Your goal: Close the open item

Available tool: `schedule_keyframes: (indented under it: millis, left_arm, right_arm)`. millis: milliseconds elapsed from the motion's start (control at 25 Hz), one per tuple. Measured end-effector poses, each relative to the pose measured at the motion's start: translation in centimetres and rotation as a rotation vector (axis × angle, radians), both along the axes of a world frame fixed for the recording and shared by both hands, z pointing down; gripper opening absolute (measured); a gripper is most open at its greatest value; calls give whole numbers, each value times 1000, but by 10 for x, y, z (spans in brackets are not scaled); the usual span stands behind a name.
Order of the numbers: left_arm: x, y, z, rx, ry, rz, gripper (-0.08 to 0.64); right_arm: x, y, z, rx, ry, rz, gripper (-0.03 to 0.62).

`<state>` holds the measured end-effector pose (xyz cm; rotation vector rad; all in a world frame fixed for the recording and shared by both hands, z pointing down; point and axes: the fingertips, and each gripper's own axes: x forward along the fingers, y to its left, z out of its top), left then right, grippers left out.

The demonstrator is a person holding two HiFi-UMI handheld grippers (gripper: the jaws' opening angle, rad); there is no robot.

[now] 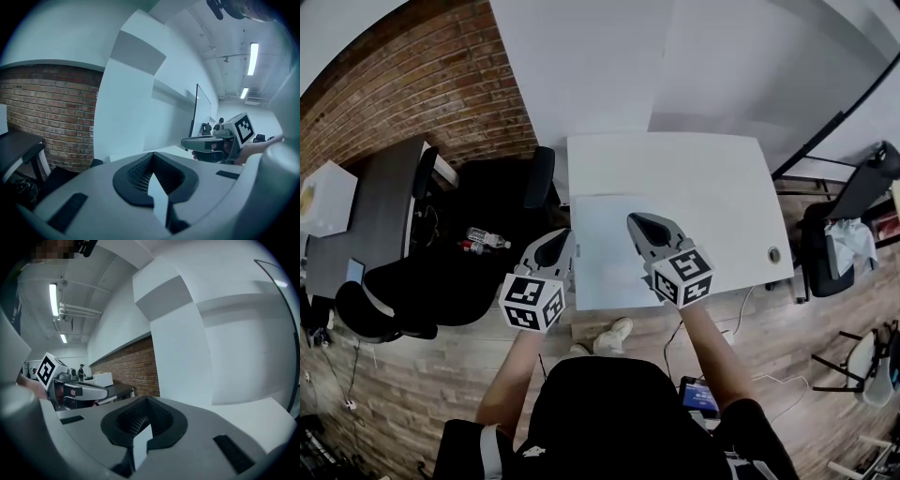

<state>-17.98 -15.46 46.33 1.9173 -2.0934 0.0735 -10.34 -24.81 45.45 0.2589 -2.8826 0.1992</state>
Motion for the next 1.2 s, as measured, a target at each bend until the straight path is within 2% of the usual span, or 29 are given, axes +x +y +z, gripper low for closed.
schedule_keyframes:
  millis: [880, 1200]
  left_arm:
    - [30, 123, -77, 140, -65, 33, 9]
    - [45, 150, -93, 183, -67, 54, 9]
  right_arm:
    - [29, 130, -81, 89, -132, 48, 37]
    - [42, 166, -94, 121, -150, 82, 37]
